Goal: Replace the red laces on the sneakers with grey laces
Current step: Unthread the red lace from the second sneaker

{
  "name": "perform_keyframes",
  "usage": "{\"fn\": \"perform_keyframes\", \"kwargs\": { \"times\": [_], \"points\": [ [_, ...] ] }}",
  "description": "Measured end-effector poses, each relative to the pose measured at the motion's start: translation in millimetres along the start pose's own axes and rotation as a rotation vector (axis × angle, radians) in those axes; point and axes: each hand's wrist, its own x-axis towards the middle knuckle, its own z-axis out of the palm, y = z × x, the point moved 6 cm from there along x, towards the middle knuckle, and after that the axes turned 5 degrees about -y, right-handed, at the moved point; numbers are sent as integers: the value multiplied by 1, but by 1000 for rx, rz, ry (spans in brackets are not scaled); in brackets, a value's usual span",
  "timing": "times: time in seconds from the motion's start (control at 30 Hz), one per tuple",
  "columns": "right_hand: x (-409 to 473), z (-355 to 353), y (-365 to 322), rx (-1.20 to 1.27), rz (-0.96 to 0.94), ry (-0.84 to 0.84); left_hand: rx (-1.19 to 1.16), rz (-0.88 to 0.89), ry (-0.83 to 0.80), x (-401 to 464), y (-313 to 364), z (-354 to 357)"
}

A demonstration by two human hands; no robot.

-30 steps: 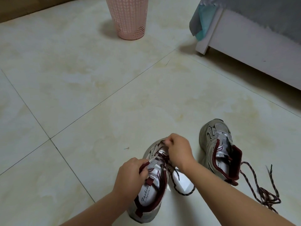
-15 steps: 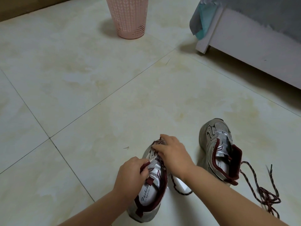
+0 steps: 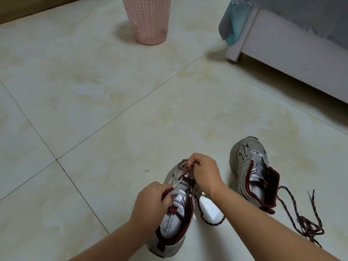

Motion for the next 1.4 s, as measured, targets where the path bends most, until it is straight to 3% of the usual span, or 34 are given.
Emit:
{"fn": "perform_keyframes", "kwargs": {
  "times": [0.1,0.2,0.4,0.6,0.77,0.87,0.97,1.03,1.17,1.27,1.4],
  "points": [
    [1,-8,5,37,71,37,-16,0,7,0,-1,0],
    [-1,3,5,-141,65,-69,-16,3,8,0,0,0],
    [-10,19,-13,-312,-228,-196,11,1,9,1,1,-1],
    [-15,29,-26,-779,-424,-203,20,-6,-1,1,0,1],
    [-18,28,-22,-880,-429,-279,10,2,-6,2,1,0],
    [-15,16,-24,-713,-311,-201,-13,4,-8,0,1,-1],
    [-6,-15,-12,-160,7,-25,-40,-1,4,-1,-2,-3],
    [1,-35,-3,3,122,82,-36,-4,10,-1,-3,-2],
    [-1,-37,9,-320,249,-16,-70,-29,18,-1,-4,-2],
    [-19,-30,13,-538,230,23,-83,-42,21,-1,-2,-1],
    [-37,-9,22,-485,194,-116,-52,-44,24,1,-1,0]
  ]
}}
